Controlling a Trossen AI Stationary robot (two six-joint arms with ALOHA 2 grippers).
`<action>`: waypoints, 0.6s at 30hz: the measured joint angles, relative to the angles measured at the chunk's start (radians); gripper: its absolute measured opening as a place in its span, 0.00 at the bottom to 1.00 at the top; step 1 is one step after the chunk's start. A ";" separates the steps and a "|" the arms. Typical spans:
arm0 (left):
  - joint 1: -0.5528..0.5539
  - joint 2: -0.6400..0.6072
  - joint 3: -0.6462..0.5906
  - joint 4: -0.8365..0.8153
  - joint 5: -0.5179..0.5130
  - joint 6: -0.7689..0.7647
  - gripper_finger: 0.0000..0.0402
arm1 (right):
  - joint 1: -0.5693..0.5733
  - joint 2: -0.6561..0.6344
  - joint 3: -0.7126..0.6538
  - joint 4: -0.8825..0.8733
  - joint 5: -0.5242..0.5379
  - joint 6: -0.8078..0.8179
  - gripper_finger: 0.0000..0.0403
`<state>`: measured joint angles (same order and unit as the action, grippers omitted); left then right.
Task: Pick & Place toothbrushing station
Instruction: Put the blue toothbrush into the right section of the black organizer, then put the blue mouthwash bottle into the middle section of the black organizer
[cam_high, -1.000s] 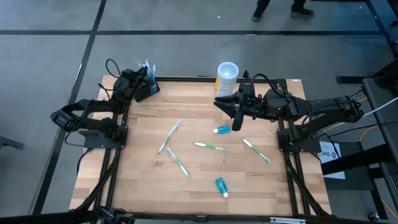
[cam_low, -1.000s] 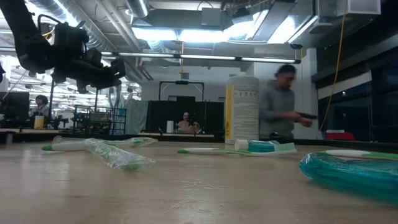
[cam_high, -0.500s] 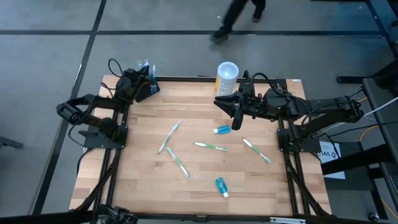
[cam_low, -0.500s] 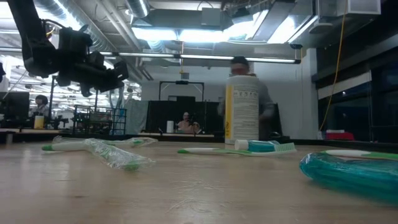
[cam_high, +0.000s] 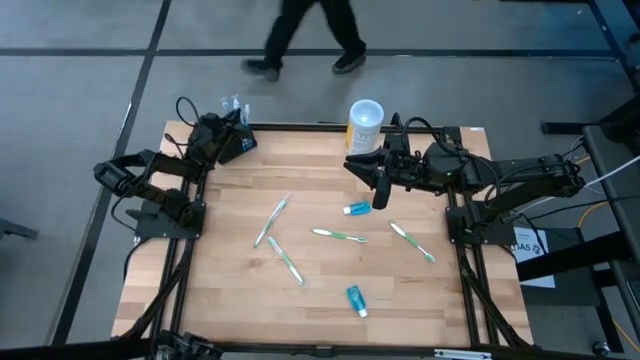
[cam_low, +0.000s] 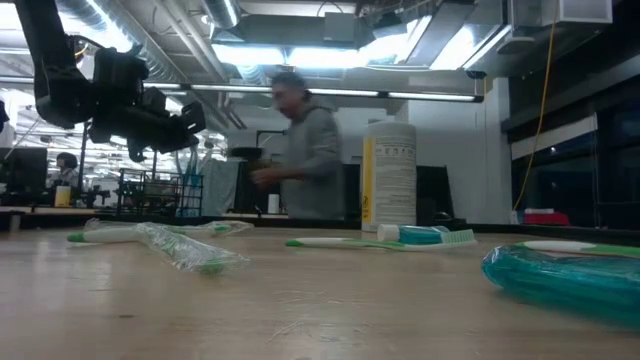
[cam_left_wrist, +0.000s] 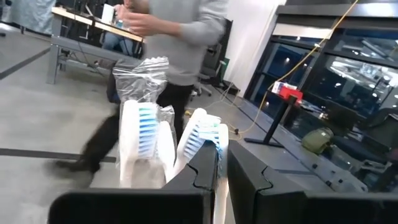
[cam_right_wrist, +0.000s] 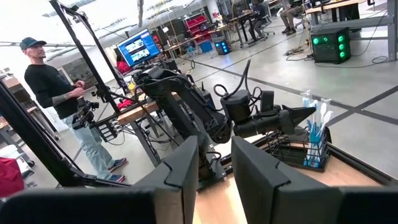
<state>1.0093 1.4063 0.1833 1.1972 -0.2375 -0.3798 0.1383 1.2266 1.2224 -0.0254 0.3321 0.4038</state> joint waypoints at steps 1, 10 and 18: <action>-0.002 0.001 -0.005 0.012 0.000 0.001 0.04 | 0.000 0.000 0.000 0.000 0.000 0.000 0.24; -0.027 0.005 -0.016 0.053 0.010 0.008 0.30 | 0.000 0.000 0.000 -0.001 -0.007 -0.003 0.24; -0.041 0.003 -0.014 0.187 0.026 0.008 0.47 | 0.000 0.000 0.000 -0.018 -0.008 -0.003 0.24</action>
<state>0.9684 1.4088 0.1692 1.3838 -0.2115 -0.3717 0.1387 1.2266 1.2224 -0.0438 0.3244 0.4007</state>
